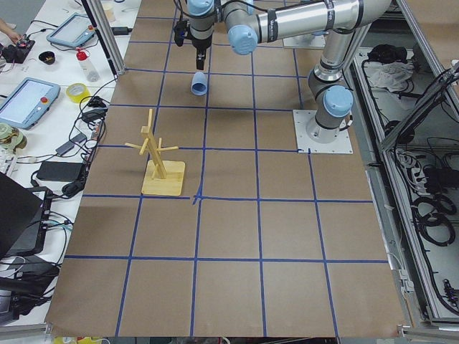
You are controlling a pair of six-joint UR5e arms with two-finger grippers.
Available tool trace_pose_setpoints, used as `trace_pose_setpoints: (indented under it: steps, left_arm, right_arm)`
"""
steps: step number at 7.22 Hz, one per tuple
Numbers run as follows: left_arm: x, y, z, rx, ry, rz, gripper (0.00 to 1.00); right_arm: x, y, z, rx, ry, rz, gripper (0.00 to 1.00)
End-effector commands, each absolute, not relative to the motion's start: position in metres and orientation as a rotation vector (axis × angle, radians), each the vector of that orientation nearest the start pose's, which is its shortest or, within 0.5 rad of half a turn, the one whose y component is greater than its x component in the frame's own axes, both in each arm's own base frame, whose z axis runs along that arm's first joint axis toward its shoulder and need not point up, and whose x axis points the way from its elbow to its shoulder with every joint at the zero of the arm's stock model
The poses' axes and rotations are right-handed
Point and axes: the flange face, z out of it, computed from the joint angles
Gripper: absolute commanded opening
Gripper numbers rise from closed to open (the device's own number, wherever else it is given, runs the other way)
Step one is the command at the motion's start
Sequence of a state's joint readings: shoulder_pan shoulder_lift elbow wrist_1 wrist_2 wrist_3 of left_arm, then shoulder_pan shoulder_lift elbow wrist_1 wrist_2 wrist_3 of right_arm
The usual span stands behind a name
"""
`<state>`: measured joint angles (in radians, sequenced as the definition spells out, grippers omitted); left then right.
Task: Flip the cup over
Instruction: 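Raise the right gripper away while the left gripper reaches toward the cup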
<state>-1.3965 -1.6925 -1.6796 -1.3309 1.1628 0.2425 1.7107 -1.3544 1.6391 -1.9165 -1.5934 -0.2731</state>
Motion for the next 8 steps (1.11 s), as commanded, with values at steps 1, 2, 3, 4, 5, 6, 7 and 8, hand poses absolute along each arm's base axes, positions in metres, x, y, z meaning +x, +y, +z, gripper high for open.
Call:
trace_pose_setpoints:
  steps: [1,2,3,4,5,6,7,8]
  left_arm:
    - [-0.091,-0.570,0.323,0.115,3.736,-0.178,1.00]
    - [-0.093,-0.578,0.299,0.096,3.776,-0.138,1.00]
    - [-0.100,-0.586,0.282,0.061,3.896,-0.122,1.00]
    - [-0.103,-0.595,0.263,0.039,3.960,-0.113,1.00]
    - [-0.102,-0.599,0.238,0.026,3.967,-0.062,1.00]
    - [-0.101,-0.605,0.215,0.032,3.966,-0.082,0.98]
    - [-0.101,-0.610,0.199,0.032,3.971,-0.093,0.98]
    - [-0.104,-0.606,0.189,0.008,4.002,-0.059,0.98]
  right_arm:
    - [0.179,-0.515,0.419,-0.274,3.157,0.002,1.00]
    - [0.172,-0.507,0.434,-0.222,3.167,-0.025,1.00]
    - [0.154,-0.503,0.432,-0.163,3.176,0.070,1.00]
    - [0.136,-0.508,0.432,-0.109,3.170,0.077,1.00]
    - [0.117,-0.517,0.440,-0.064,3.161,0.031,1.00]
    - [0.108,-0.523,0.450,-0.036,3.169,-0.055,1.00]
    - [0.110,-0.525,0.455,-0.028,3.162,-0.081,1.00]
    - [0.109,-0.524,0.456,-0.028,3.175,-0.075,1.00]
